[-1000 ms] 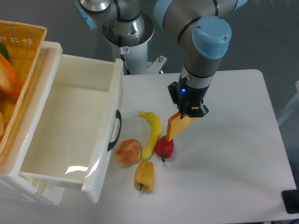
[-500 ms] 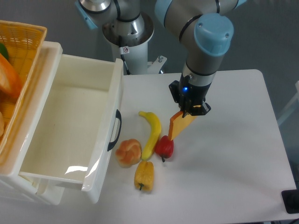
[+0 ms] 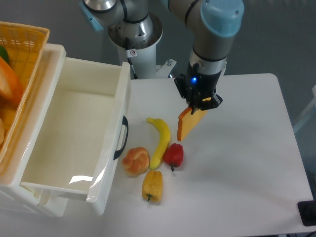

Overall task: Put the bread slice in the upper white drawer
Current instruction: 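Lift the held bread slice up off the table with the gripper, then carry the bread slice over the open white drawer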

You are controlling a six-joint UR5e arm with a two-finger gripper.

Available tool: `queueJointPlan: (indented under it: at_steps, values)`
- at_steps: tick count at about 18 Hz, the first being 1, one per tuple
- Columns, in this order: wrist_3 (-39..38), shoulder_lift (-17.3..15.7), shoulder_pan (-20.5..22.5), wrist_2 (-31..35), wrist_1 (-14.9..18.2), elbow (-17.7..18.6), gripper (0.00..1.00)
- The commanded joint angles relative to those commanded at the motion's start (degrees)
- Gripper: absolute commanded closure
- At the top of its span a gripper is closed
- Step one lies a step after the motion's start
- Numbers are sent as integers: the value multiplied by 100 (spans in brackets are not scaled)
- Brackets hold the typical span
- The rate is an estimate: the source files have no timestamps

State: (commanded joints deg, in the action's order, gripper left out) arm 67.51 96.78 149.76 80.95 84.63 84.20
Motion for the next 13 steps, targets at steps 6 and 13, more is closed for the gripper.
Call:
queueJointPlan:
  at_steps: [6, 13]
  values:
    - [-1195, -431, -52, -412, 360, 0, 100]
    - [-2339, -888, -210, -1529, 370, 0, 100]
